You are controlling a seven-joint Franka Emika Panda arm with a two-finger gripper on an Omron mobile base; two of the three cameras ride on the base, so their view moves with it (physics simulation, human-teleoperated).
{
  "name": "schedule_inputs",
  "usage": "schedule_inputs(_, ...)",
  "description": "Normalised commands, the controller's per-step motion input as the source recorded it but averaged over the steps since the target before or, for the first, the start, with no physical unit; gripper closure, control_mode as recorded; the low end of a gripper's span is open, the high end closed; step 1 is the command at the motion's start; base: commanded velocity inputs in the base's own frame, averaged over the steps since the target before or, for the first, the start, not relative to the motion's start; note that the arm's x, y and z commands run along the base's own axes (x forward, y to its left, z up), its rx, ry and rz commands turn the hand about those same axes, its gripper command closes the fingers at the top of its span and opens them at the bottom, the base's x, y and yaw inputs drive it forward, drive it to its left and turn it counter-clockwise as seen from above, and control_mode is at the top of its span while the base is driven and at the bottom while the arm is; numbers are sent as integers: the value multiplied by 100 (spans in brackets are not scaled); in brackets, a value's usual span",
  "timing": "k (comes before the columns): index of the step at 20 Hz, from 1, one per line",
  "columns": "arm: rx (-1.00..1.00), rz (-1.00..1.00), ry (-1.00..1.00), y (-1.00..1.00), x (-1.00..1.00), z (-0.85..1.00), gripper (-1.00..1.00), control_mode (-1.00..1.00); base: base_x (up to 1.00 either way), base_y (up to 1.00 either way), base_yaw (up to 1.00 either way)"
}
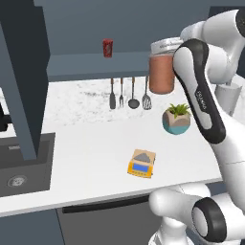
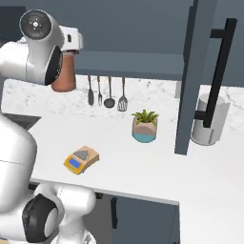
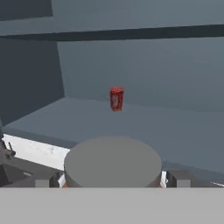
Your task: Pick the honey bottle and place it on the digital scale for weighing, and close the cabinet.
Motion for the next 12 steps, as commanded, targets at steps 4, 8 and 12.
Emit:
schedule_inputs(4,7,10,0,-20,-99,-69,100,-100,0,0,0)
schedule_inputs(8,0,32,-1,-32,-70,-79,100,-100,0,0,0)
schedule_inputs(12,0,42,-6,-30,-30,-70,100,-100,0,0,0)
